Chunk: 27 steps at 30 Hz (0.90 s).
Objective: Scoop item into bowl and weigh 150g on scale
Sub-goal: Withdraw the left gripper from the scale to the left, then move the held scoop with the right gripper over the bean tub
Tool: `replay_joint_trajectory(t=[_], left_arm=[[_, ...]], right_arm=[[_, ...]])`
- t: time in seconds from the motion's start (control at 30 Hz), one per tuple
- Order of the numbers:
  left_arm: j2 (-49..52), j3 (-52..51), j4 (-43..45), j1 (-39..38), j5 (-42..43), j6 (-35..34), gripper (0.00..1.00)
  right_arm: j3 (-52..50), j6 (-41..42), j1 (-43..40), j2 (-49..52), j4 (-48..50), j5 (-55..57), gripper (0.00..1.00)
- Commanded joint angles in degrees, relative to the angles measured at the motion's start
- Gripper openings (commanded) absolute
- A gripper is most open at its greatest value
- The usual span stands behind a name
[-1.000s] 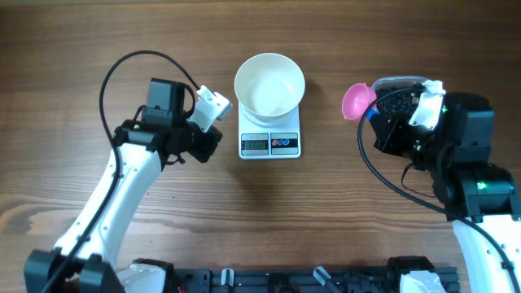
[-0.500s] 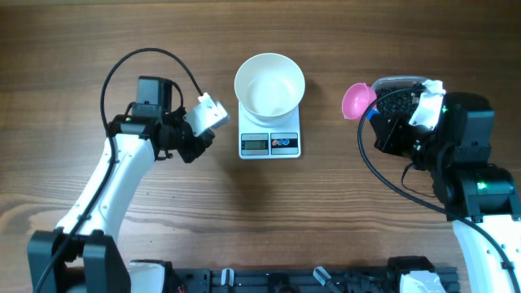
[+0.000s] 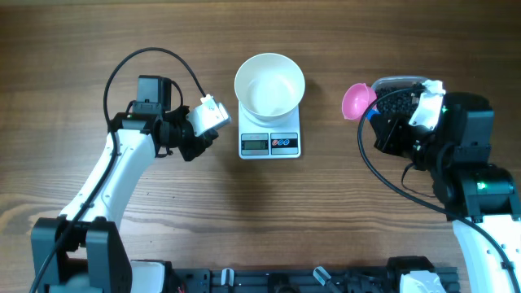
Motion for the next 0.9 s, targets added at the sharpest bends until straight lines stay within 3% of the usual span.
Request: replay_joint_trajectory(t=[0.0, 0.03, 0.4, 0.87], left_arm=[[0.5, -0.5, -0.1, 0.3, 1.5, 0.7, 0.46], [0.5, -0.5, 0.0, 0.3, 1.5, 0.7, 1.0], [0.5, -0.5, 0.0, 0.3, 1.5, 0.7, 1.0], [0.5, -0.5, 0.0, 0.3, 1.5, 0.7, 1.0]], right_arm=[[1.1, -1.6, -0.2, 0.4, 0.0, 1.0, 0.04], [1.1, -1.6, -0.2, 0.4, 0.0, 1.0, 0.04], [1.1, -1.9, -0.2, 0.9, 0.2, 0.9, 0.04], [1.1, -10.3, -0.2, 2.6, 0.1, -2.2, 0.04]])
